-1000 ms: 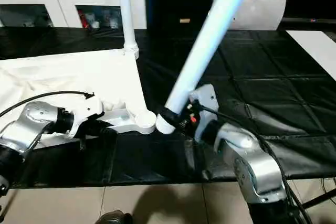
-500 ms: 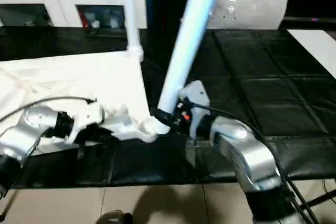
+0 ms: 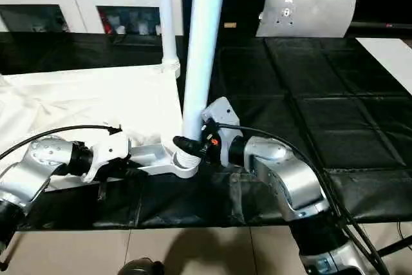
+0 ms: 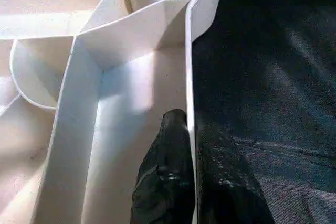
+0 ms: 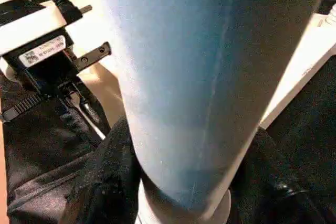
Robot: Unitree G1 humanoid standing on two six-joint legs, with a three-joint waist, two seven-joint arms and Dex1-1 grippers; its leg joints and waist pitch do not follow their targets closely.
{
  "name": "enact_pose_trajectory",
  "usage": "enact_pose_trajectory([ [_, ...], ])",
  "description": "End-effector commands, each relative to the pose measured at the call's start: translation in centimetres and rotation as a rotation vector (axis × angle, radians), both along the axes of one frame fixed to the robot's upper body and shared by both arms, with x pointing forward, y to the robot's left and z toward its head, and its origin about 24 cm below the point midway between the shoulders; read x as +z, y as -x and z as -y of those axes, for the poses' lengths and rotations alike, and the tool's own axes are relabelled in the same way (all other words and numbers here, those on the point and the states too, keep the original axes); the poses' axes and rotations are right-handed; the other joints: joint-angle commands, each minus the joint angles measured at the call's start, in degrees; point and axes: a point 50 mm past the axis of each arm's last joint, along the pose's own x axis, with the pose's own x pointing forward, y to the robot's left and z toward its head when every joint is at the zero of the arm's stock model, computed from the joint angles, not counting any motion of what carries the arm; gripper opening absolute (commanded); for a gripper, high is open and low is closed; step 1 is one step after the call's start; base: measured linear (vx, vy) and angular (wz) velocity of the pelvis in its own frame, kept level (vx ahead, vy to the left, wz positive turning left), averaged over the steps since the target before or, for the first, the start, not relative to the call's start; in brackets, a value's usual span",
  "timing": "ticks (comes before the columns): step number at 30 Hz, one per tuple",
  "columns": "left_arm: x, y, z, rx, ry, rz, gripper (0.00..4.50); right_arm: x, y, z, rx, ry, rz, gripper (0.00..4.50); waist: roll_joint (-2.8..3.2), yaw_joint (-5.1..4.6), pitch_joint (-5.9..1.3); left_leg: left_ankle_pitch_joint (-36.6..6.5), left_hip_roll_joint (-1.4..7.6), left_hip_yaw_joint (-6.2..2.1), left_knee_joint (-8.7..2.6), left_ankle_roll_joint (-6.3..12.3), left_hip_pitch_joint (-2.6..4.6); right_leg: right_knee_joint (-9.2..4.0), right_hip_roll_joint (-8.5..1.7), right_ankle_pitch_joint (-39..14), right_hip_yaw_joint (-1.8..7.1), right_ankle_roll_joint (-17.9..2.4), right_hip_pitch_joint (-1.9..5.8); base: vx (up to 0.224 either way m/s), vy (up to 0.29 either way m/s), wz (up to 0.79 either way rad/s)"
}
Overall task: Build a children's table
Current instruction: Insert table leg to table base
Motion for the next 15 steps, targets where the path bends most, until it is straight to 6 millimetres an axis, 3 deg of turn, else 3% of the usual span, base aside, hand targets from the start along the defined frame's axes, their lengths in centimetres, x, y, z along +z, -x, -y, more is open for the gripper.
enact_pose_trajectory([
  [1,0.64,0.24,1.58,-0.042,0.110,0.017,0.00,-1.45,0.22,-0.05,0.013,0.050,-0.069,1.89,-0.35,-0.04,-3.51,-11.1,3.04,-1.00,-4.10,-0.97,1.96,-4.07,-3.94,-0.4,2.01,-11.6,0.83,0.000,0.000,0.00],
  [15,0.98,0.07,1.83,-0.031,0.132,0.026,0.00,-1.86,0.43,-0.60,0.090,0.059,-0.121,1.89,-0.39,-0.16,-3.38,-12.2,3.12,-1.00,-4.23,-1.07,2.04,-4.21,-3.95,-2.2,2.07,-11.7,0.73,0.000,0.000,0.00],
])
